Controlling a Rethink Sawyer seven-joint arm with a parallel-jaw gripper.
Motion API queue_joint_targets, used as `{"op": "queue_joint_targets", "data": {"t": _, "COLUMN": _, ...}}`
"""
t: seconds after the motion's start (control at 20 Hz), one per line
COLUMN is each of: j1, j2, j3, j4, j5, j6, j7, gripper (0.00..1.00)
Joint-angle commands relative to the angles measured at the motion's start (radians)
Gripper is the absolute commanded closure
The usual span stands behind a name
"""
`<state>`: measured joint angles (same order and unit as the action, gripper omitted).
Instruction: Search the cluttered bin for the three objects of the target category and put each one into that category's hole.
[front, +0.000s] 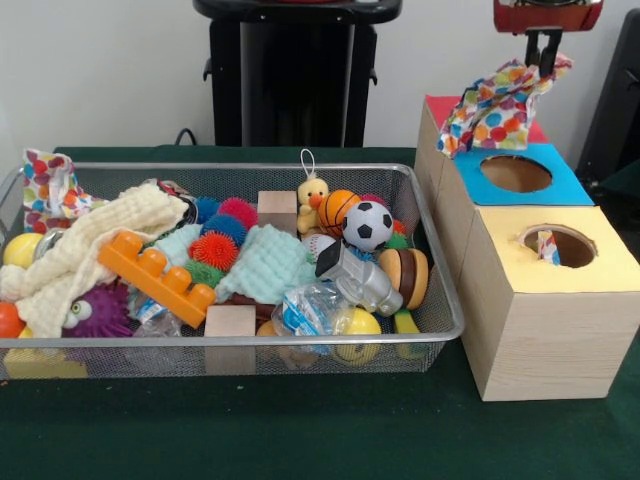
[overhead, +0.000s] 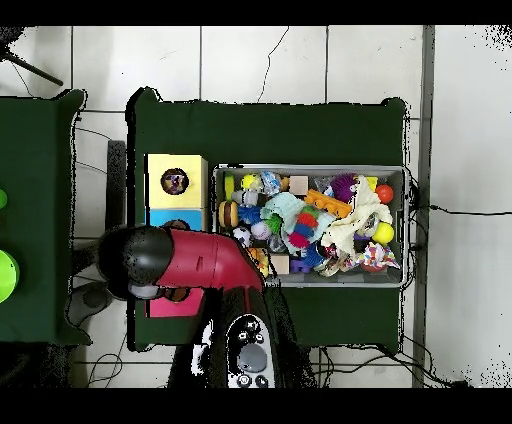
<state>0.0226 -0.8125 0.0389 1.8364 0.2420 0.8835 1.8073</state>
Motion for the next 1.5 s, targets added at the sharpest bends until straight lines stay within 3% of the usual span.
{"op": "queue_joint_targets", "data": {"t": 0.05, "j1": -0.009, "j2": 0.085, "j3": 0.013, "j4": 0.029, "j5": -0.025, "j6": -0.125, "j7": 0.149, "gripper": 1.00}}
{"op": "queue_joint_targets", "data": {"t": 0.4, "j1": 0.021, "j2": 0.188, "j3": -0.017, "j4": -0.075, "j5": -0.053, "j6": -0.131, "j7": 0.185, "gripper": 1.00}}
{"op": "queue_joint_targets", "data": {"t": 0.9, "j1": 0.030, "j2": 0.262, "j3": -0.065, "j4": -0.213, "j5": -0.067, "j6": -0.108, "j7": 0.170, "gripper": 1.00}}
{"op": "queue_joint_targets", "data": {"t": 1.25, "j1": 0.026, "j2": 0.271, "j3": -0.073, "j4": -0.187, "j5": -0.079, "j6": -0.140, "j7": 0.145, "gripper": 1.00}}
{"op": "queue_joint_targets", "data": {"t": 1.35, "j1": 0.027, "j2": 0.242, "j3": -0.078, "j4": -0.150, "j5": -0.096, "j6": -0.127, "j7": 0.120, "gripper": 1.00}}
{"op": "queue_joint_targets", "data": {"t": 1.5, "j1": 0.000, "j2": 0.145, "j3": -0.060, "j4": -0.028, "j5": -0.085, "j6": -0.131, "j7": 0.066, "gripper": 1.00}}
